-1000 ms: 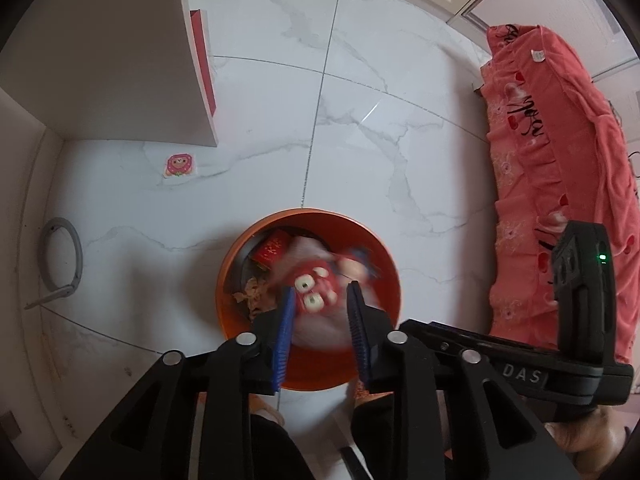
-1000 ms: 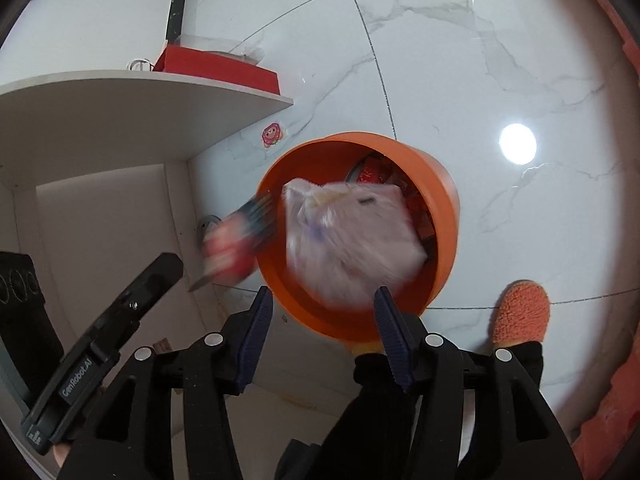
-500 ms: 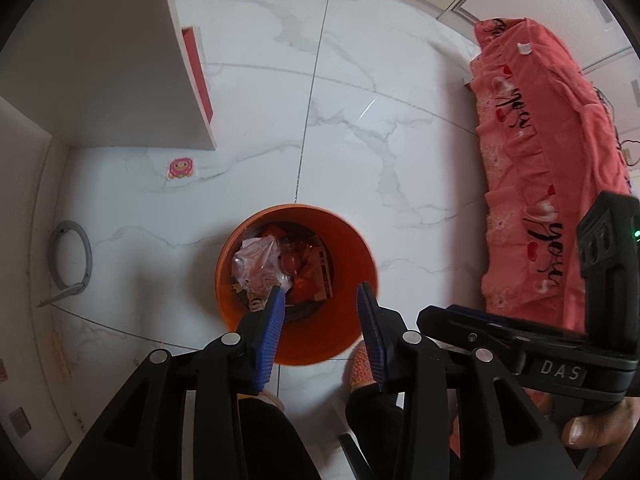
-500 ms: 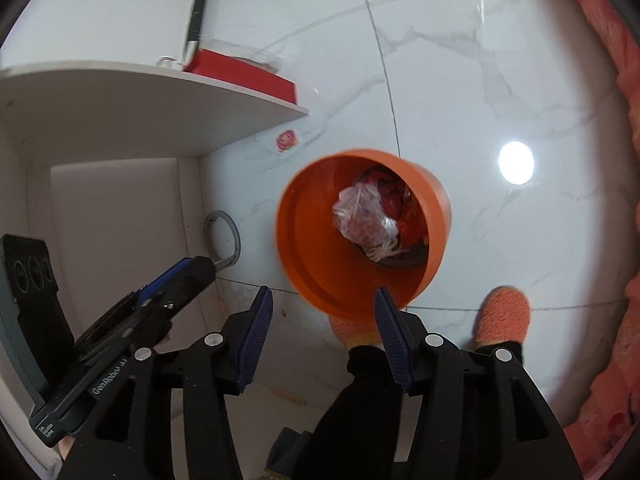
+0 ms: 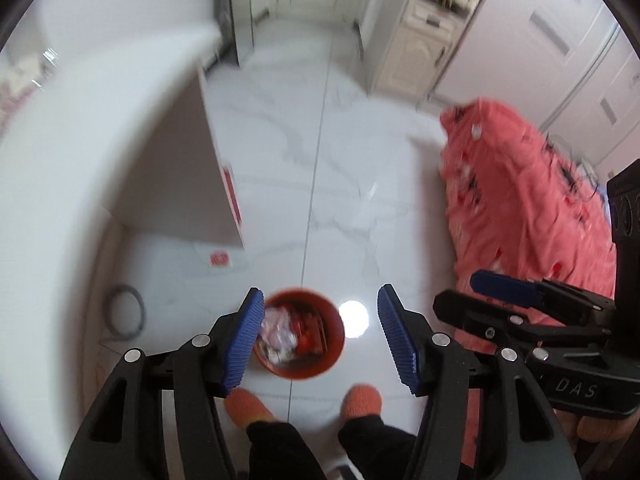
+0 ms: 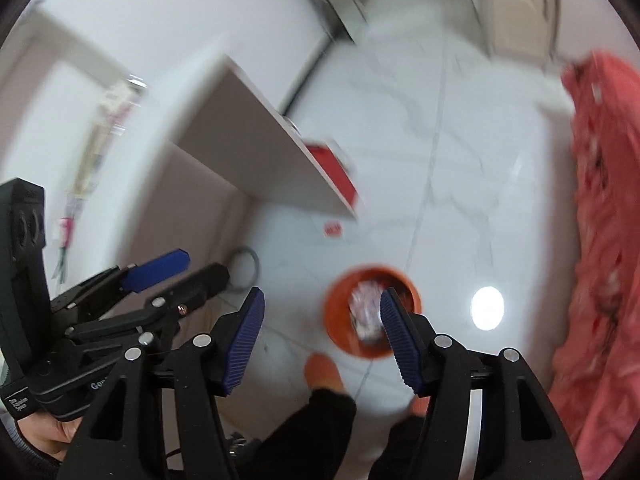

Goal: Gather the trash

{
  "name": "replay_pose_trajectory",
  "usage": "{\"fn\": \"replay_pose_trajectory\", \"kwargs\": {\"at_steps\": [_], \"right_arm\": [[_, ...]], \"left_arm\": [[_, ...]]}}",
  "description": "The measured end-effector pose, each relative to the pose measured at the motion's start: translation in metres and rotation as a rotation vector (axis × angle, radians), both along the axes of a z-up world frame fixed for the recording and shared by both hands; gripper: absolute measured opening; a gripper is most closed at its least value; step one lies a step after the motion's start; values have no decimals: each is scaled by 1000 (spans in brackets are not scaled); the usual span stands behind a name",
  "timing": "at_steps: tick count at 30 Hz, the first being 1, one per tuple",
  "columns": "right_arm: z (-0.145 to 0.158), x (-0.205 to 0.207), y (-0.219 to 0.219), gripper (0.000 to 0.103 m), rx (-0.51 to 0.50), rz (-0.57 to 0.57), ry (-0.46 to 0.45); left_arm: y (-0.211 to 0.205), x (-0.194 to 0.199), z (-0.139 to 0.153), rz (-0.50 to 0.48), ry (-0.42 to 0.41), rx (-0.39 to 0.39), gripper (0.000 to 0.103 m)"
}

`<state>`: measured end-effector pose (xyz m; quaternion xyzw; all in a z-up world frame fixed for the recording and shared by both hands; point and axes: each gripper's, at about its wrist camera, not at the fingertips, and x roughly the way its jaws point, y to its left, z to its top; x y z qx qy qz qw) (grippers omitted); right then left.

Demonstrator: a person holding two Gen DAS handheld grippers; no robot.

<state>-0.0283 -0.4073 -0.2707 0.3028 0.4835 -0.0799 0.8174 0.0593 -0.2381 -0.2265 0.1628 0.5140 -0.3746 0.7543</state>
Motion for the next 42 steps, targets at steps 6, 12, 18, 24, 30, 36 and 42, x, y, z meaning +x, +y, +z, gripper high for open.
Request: {"fn": "replay_pose_trajectory", "kwargs": {"at_steps": [6,12,18,24,30,36,42], "right_arm": [[113,-7,31,75,-141,82,-220],[199,-21,79,82,-279,218,-444],[254,-37,120,99,-402,330,-623],[284,-44,143,99,-424,398,-697],[295,-49,156,99,-411,460,-728],[296,-48,166,99,-388,496,-733],[297,-50,171,99,-381,517,-733]], "left_arm": [[46,-16,93,138,-193,-78,76],[91,-39,155,287,-360,-89,84],[133,-75,194,465,-500,-87,95],[161,-93,214,627,-564,-54,97],[187,-108,228,738,-590,-70,97],[195,-120,237,733,-615,-96,97],[199,-126,236,745,-620,-86,97]]}}
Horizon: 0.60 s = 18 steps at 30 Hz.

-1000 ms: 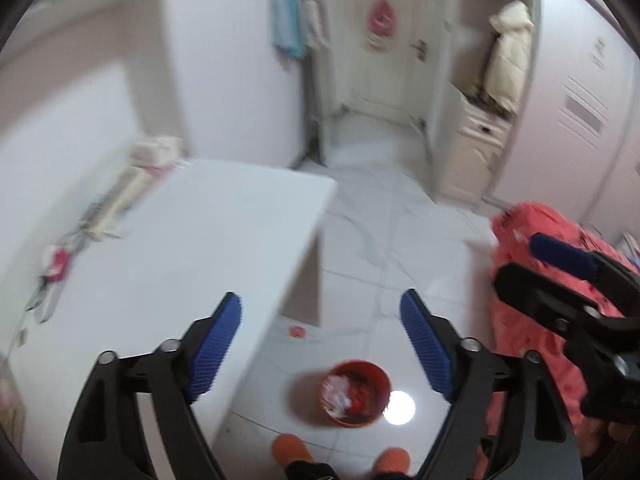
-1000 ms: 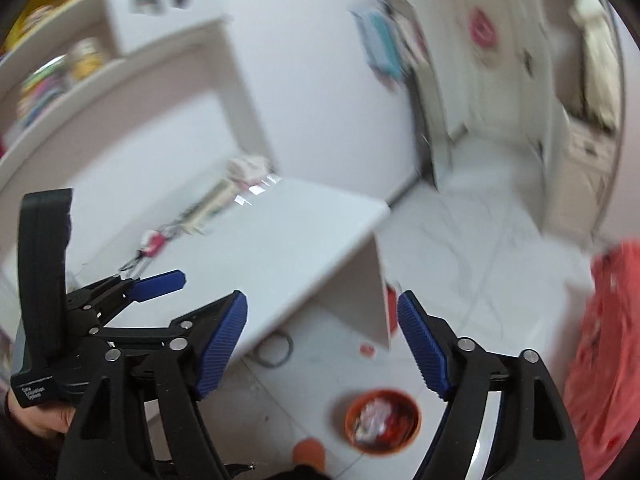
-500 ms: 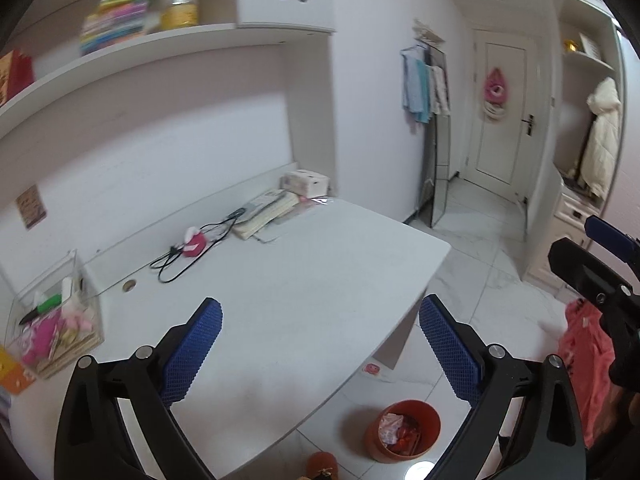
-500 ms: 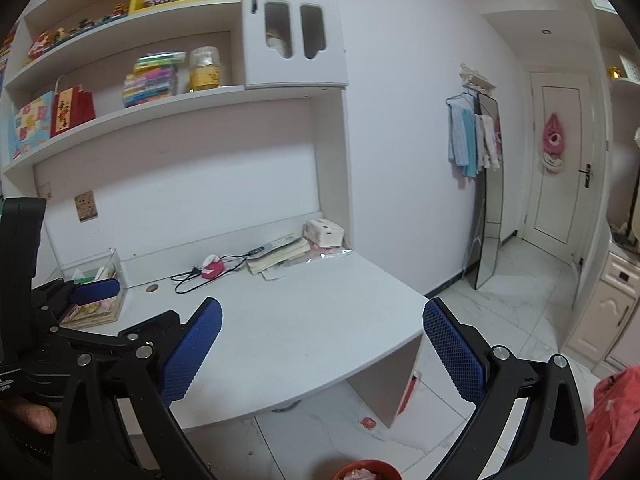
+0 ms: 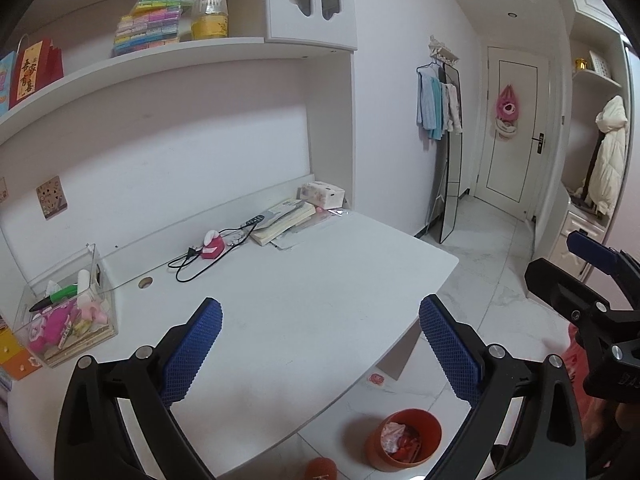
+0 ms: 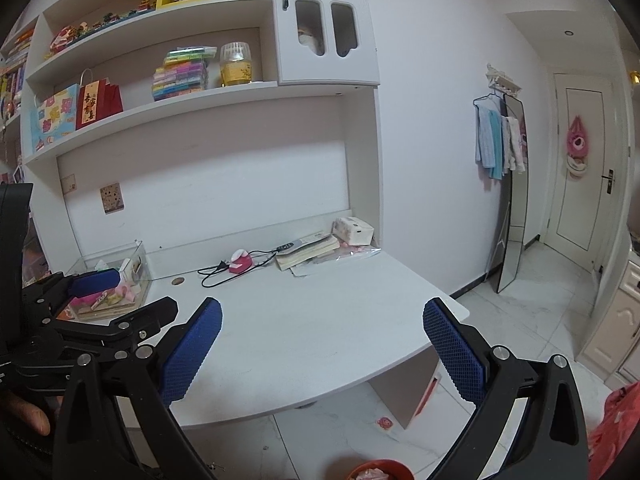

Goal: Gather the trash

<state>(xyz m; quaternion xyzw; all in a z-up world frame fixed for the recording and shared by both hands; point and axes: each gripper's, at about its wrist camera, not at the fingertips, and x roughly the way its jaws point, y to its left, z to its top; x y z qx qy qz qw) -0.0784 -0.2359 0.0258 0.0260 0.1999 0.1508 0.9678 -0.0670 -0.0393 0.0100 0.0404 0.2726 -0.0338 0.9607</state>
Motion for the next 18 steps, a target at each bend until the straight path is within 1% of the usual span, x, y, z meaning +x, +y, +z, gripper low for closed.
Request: {"fn": "replay_pose_trajectory", "kwargs": {"at_steps": [3,8,18], "right_arm": [[0,-2,0,99,-1,7,-5],[1,-3,-1,99,1,9,-7],[-1,-3,-5,99,14,9,8]], "left_arm": [[2,-4,2,-8,-11,-17,97],[-1,-7,4,-13,-22,-5,97],[-6,-7,1,-22,0,9,97]]}}
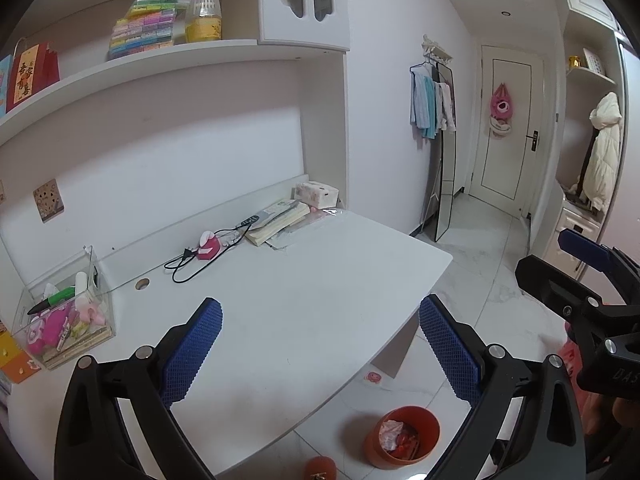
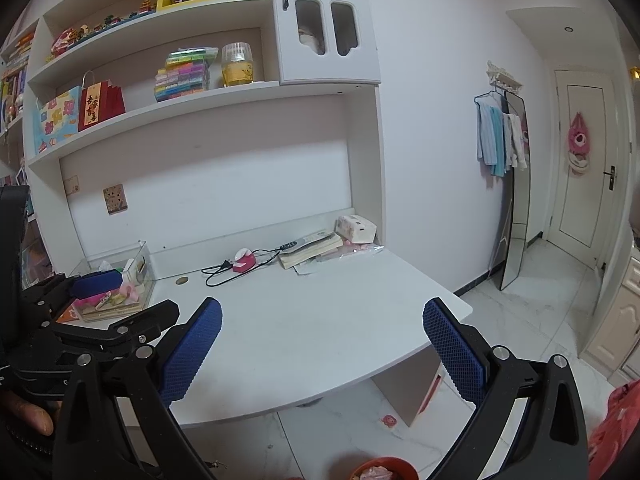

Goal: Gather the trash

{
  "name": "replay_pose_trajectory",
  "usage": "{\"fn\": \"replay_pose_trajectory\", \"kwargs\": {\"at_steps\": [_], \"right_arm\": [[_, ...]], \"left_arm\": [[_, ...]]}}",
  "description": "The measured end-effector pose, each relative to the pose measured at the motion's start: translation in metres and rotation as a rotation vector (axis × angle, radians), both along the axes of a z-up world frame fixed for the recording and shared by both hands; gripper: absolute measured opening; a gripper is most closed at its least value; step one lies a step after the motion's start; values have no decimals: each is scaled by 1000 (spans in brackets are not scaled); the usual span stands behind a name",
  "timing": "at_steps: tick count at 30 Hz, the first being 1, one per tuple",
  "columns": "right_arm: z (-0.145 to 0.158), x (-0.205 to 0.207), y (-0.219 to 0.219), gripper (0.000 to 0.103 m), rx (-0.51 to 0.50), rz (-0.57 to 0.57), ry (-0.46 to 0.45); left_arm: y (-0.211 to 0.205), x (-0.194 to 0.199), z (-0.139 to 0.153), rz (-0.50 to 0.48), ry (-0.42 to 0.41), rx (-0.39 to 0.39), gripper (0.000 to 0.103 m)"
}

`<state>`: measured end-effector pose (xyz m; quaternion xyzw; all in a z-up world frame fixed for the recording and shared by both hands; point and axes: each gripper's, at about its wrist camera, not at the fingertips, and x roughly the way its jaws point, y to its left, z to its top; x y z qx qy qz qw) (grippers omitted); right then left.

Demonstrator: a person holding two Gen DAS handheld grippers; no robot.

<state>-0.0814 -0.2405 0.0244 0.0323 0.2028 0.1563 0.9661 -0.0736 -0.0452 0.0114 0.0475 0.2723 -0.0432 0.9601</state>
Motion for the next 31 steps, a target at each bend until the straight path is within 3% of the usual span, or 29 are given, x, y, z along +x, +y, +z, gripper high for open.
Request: {"fn": "replay_pose_trajectory", "kwargs": {"at_steps": [31], "right_arm": [[-5,6,4,99,-1,3,23]], "left_arm": [[-3,2,-5,-3,44,16,97]]}}
